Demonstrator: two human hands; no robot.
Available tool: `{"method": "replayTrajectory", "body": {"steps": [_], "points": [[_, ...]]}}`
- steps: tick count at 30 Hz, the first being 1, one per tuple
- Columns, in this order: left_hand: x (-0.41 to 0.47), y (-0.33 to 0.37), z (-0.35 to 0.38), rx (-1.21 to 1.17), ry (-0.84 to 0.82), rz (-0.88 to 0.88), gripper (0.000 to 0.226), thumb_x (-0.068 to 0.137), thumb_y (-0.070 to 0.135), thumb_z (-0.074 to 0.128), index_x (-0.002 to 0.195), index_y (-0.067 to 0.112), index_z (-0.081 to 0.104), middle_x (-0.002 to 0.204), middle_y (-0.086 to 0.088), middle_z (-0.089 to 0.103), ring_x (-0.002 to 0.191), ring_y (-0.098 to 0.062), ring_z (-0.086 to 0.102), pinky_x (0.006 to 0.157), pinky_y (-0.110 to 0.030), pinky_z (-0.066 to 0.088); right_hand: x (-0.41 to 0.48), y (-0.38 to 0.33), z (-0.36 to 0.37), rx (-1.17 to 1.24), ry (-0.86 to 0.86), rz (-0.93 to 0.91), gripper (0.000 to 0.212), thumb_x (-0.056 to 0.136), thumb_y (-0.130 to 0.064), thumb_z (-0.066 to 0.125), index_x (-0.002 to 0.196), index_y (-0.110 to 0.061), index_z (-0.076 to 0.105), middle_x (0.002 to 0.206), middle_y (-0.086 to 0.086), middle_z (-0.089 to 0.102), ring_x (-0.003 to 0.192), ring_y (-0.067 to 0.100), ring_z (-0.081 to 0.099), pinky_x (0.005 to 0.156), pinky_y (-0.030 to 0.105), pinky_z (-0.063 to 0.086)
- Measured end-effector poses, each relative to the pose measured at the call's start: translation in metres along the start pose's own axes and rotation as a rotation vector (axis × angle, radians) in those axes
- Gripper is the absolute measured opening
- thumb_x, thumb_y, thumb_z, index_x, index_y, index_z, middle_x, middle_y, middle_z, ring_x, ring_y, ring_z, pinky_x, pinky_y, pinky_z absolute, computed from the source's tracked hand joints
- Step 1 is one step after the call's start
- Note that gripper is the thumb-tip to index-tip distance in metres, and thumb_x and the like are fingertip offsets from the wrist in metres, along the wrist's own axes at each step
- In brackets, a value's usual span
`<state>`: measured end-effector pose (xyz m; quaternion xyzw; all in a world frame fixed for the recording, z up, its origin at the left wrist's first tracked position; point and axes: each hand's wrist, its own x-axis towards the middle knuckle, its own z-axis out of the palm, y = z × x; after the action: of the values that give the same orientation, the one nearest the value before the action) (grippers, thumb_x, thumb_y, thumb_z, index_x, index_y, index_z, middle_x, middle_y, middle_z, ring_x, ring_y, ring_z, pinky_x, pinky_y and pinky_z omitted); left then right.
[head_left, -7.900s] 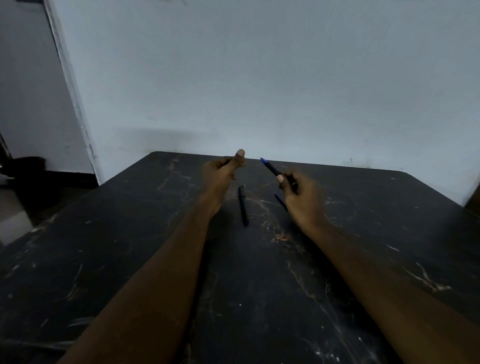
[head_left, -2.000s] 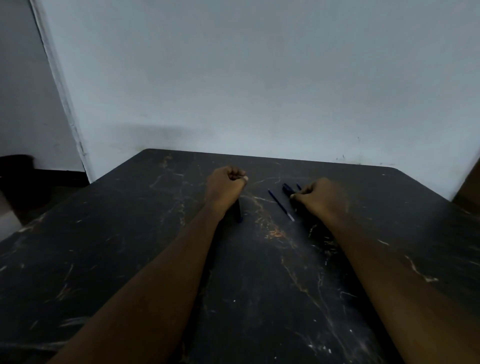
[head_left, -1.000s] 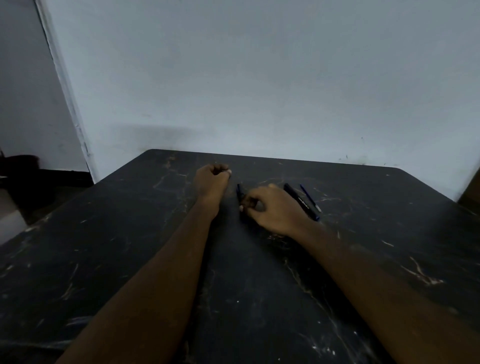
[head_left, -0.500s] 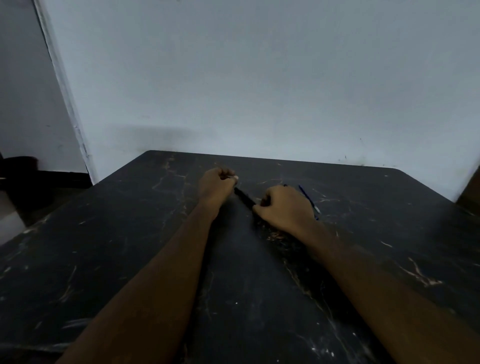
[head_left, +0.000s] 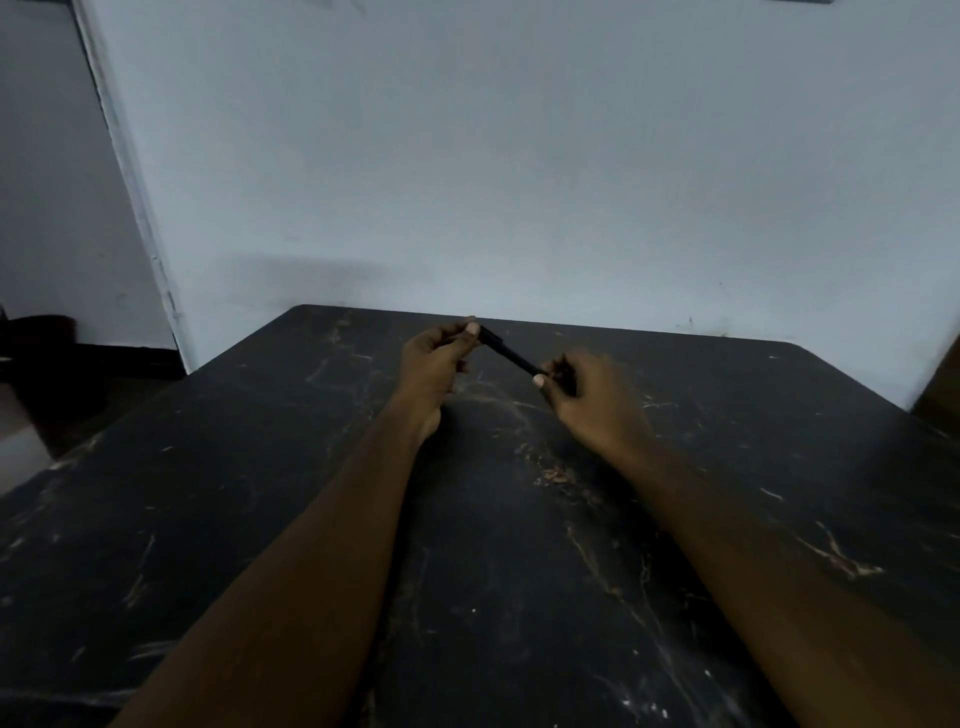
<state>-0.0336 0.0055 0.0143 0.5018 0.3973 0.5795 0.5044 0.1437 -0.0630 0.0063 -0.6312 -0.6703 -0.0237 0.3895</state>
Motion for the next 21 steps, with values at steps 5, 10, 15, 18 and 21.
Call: {"method": "replayTrajectory", "body": {"steps": [5, 10, 15, 18, 21], "points": [[-0.006, -0.001, 0.009, 0.032, -0.171, 0.069, 0.025, 0.091, 0.014, 0.066, 0.115, 0.009, 0.069, 0.101, -0.006, 0.071, 0.058, 0.000, 0.058, 0.047, -0.012, 0.040, 0.001, -0.001, -0.006, -0.174, 0.044, -0.088, 0.028, 0.097, -0.037, 0.052, 0.110, -0.017, 0.065, 0.094, 0.004, 0.066, 0.088, 0.024, 0.058, 0.077, 0.039, 0.046], [-0.011, -0.001, 0.014, 0.031, -0.292, 0.088, 0.024, 0.092, 0.011, 0.063, 0.112, 0.021, 0.070, 0.113, -0.001, 0.073, 0.066, -0.006, 0.058, 0.051, -0.022, 0.036, 0.003, -0.002, -0.007, -0.162, 0.028, -0.110, 0.030, 0.099, -0.038, 0.046, 0.111, -0.017, 0.064, 0.093, 0.005, 0.068, 0.080, 0.024, 0.060, 0.071, 0.038, 0.049], [-0.012, 0.002, 0.015, -0.041, -0.311, 0.011, 0.025, 0.095, 0.012, 0.056, 0.108, 0.026, 0.073, 0.117, 0.001, 0.071, 0.076, -0.011, 0.057, 0.059, -0.027, 0.035, 0.004, 0.000, -0.006, -0.106, 0.006, -0.100, 0.027, 0.099, -0.035, 0.048, 0.110, -0.015, 0.062, 0.091, 0.003, 0.064, 0.074, 0.018, 0.056, 0.061, 0.031, 0.043], [-0.014, 0.003, 0.016, -0.013, -0.264, -0.013, 0.022, 0.091, 0.032, 0.065, 0.105, 0.018, 0.073, 0.102, 0.001, 0.071, 0.071, -0.010, 0.058, 0.058, -0.026, 0.039, 0.003, 0.000, -0.003, -0.055, 0.011, -0.099, 0.020, 0.097, -0.032, 0.052, 0.106, -0.017, 0.061, 0.093, 0.002, 0.062, 0.076, 0.017, 0.055, 0.059, 0.027, 0.038], [-0.016, 0.001, 0.017, 0.061, -0.202, 0.050, 0.027, 0.088, 0.030, 0.070, 0.106, 0.010, 0.073, 0.089, 0.000, 0.070, 0.066, -0.007, 0.055, 0.060, -0.026, 0.039, 0.002, 0.000, 0.000, -0.018, -0.008, -0.090, 0.015, 0.096, -0.033, 0.054, 0.102, -0.020, 0.059, 0.086, -0.002, 0.060, 0.071, 0.013, 0.053, 0.055, 0.023, 0.032]]}}
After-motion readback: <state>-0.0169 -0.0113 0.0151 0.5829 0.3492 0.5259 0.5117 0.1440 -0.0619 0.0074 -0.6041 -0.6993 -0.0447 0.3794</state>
